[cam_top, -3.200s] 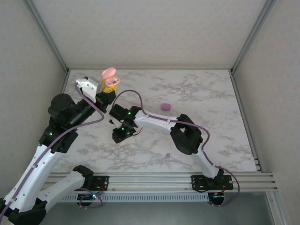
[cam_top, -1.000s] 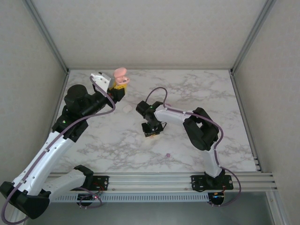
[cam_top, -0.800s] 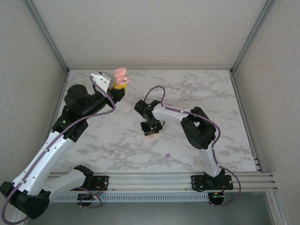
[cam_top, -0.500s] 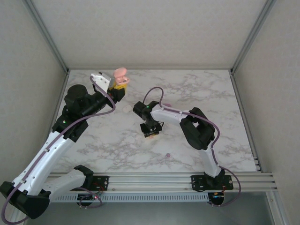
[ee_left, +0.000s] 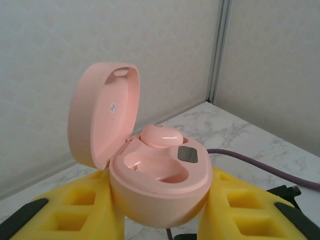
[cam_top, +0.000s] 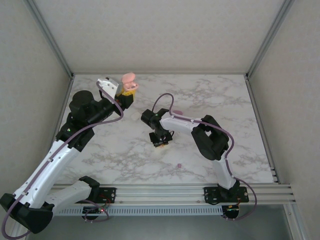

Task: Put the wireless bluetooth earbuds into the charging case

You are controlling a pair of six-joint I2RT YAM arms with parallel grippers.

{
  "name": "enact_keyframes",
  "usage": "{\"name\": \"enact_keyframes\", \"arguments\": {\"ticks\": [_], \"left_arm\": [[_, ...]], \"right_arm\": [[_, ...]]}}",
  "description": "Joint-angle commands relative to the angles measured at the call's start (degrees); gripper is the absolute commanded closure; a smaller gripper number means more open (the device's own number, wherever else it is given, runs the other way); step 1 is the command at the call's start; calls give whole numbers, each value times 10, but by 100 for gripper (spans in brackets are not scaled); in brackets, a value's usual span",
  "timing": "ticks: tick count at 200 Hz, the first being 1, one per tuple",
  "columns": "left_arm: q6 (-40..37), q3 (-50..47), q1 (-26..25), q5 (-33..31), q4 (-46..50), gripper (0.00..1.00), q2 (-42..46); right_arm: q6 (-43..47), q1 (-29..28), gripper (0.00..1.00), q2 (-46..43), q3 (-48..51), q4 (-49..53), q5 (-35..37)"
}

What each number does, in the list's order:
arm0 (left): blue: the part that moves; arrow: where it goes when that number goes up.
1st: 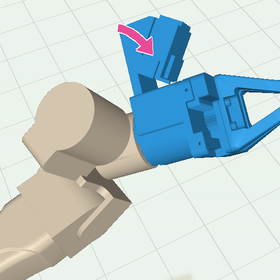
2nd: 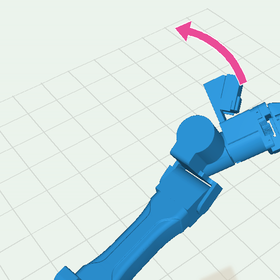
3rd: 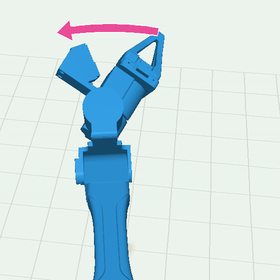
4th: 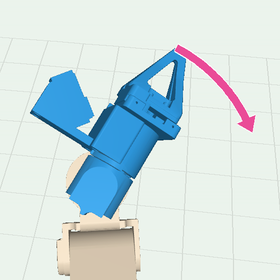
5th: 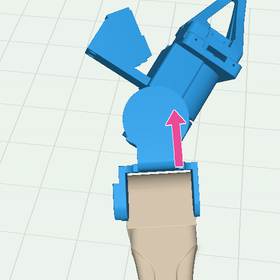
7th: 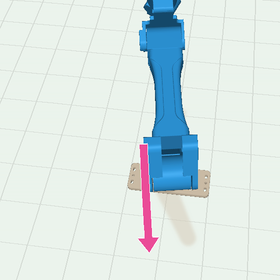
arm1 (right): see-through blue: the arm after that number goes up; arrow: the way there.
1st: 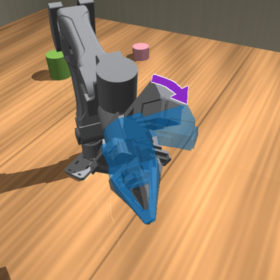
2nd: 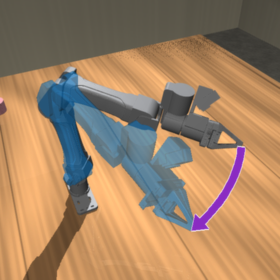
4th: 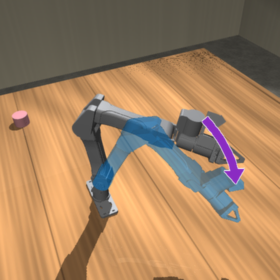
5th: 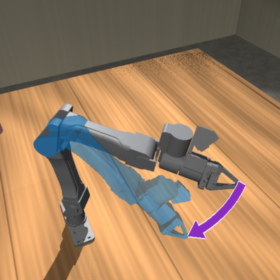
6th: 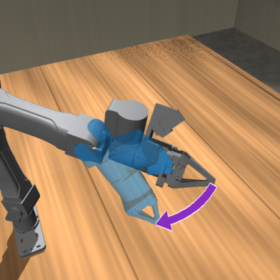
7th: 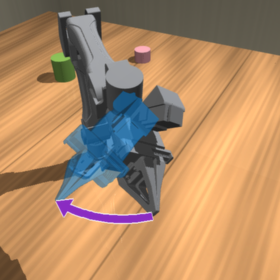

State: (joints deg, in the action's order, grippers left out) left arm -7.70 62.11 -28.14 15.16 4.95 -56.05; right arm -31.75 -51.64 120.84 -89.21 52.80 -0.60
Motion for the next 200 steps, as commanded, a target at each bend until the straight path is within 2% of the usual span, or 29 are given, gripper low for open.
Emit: {"name": "enact_keyframes", "arguments": {"ticks": [1,29,50,69,84,126,162,200], "left_arm": [[4,-7,-1,11,-20,89,0],[5,-16,-1,11,-27,89,-11],[5,-24,-1,19,-36,89,-27],[8,-36,-2,37,-56,89,-44],[17,-43,-2,47,-76,89,-59],[16,-54,-3,98,-122,89,-97],[-10,-68,-8,137,-154,89,-124],[-42,-74,-17,169,-177,89,-143]], "right_arm": [[3,1,83,-22,4,-5,17],[2,39,84,-113,52,-74,-67],[-16,85,83,-202,98,-152,-185],[-44,152,83,-269,130,-236,-319],[-76,191,83,-300,141,-288,-417],[-172,264,83,-348,156,-413,-589],[-262,277,83,-365,153,-515,-648],[-278,276,82,-381,132,-512,-627]]}}
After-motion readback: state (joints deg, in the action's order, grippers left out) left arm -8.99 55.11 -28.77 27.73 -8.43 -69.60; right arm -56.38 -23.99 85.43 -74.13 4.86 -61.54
